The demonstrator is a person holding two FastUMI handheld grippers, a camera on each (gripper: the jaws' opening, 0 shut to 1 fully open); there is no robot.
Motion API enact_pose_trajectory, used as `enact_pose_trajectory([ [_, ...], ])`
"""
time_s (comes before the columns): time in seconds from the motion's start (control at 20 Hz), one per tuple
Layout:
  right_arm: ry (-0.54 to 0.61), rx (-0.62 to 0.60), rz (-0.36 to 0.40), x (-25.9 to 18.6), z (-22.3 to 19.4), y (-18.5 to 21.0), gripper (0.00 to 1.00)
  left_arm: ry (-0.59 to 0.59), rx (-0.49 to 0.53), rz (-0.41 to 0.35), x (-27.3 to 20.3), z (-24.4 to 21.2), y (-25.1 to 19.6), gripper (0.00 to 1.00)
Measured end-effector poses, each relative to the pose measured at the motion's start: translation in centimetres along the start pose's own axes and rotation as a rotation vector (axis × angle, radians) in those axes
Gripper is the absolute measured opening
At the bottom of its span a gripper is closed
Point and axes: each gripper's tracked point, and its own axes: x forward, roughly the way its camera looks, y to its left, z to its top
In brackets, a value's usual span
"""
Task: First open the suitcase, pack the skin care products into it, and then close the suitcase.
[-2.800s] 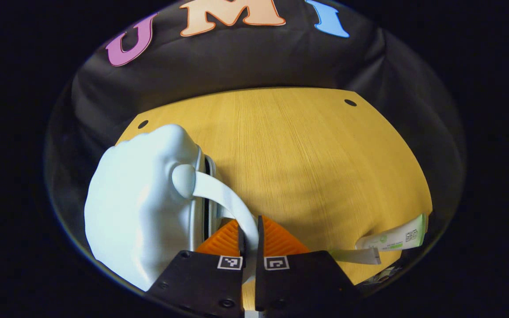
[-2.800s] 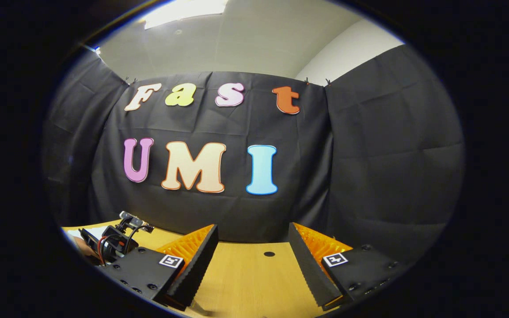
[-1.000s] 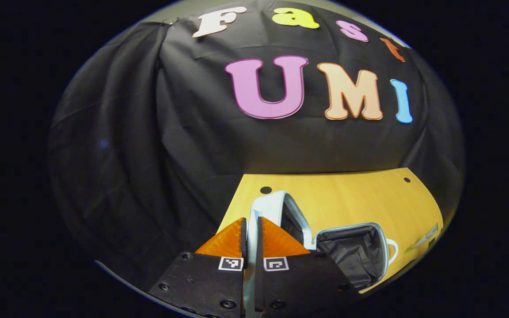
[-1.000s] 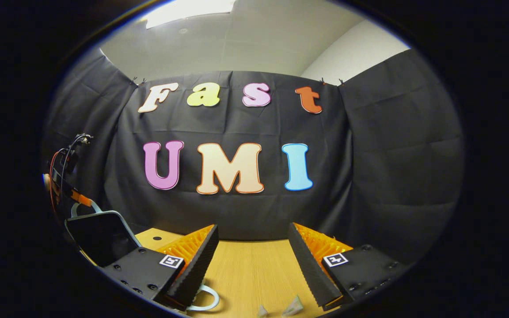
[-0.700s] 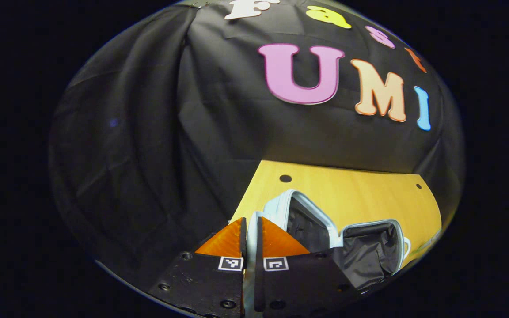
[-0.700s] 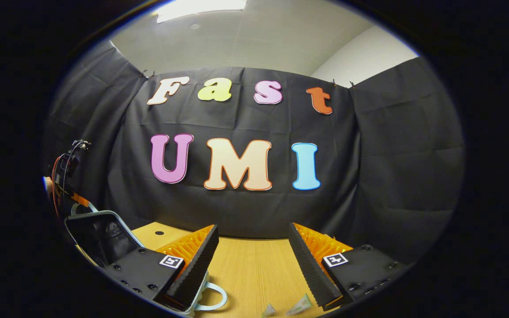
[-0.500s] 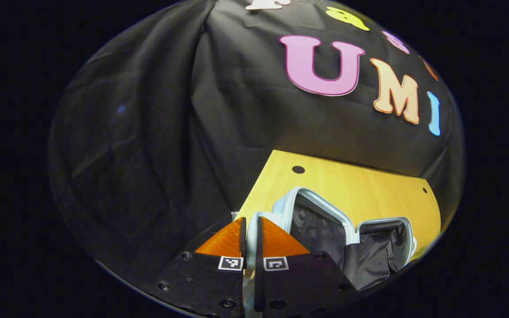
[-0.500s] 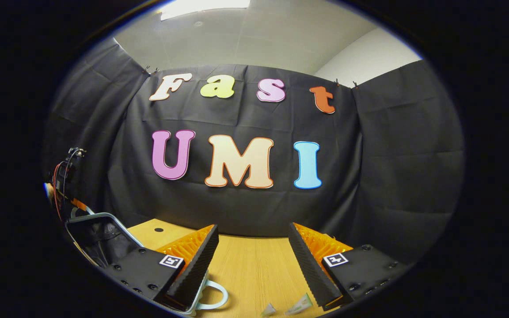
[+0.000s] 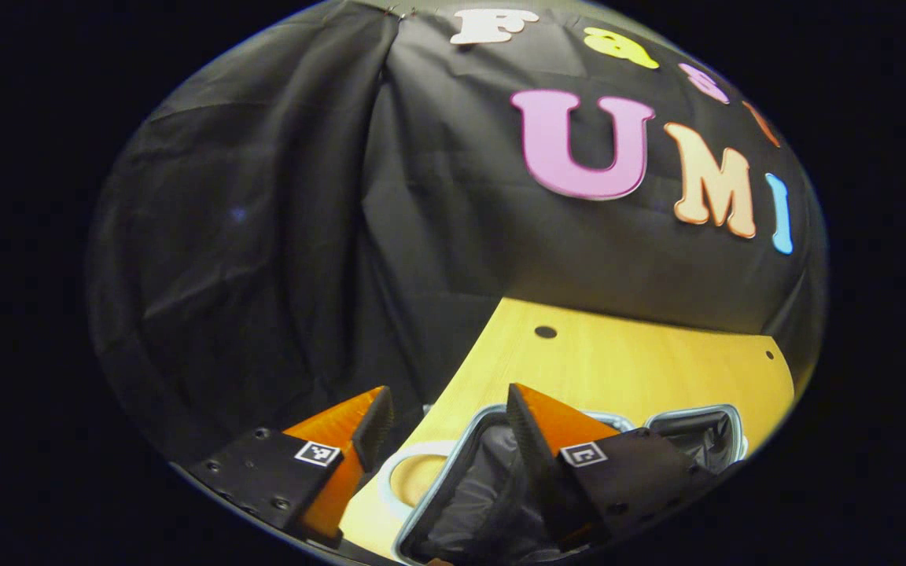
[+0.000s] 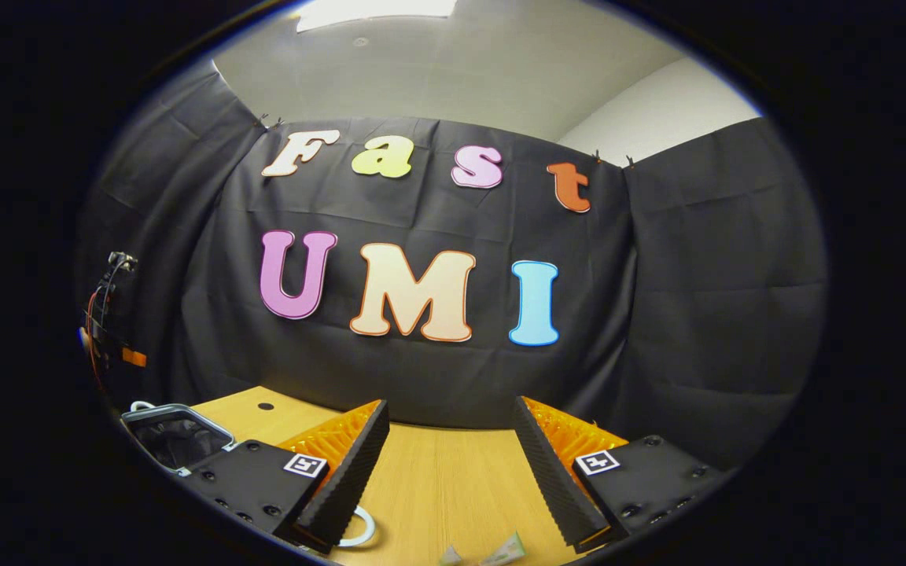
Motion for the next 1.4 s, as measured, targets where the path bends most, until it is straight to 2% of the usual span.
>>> enact_pose_trajectory([
  [0.05, -0.001, 0.006, -0.003, 0.1, 0.1, -0.5, 0.98, -0.044, -0.005, -0.005, -0.8, 0.8, -0.9, 0.90],
  [0.2, -0.014, 0.014, -0.001, 0.3, 0.6, -2.1, 0.98, -0.136, -0.022, -0.049, -3.8, 3.0, -5.7, 0.89],
  [0.35, -0.048, 0.027, 0.018, 0.5, 1.6, -3.9, 0.98, -0.174, -0.029, -0.119, -6.1, 3.9, -11.7, 0.95],
  [0.65, -0.050, 0.049, 0.050, 1.6, 1.0, -8.9, 0.98, -0.223, 0.044, -0.273, -11.6, 4.5, -25.3, 0.94],
  [0.95, -0.050, 0.063, 0.068, 2.4, 0.4, -14.2, 0.98, -0.190, 0.062, -0.376, -15.8, 2.2, -35.8, 0.95],
  [1.2, -0.042, 0.098, 0.055, 3.0, -0.9, -18.1, 0.98, -0.144, 0.080, -0.423, -18.2, -1.1, -41.5, 0.96],
  [1.4, -0.026, 0.093, 0.079, 2.7, -2.0, -20.2, 0.98, -0.078, 0.099, -0.467, -19.9, -5.5, -46.1, 0.95],
])
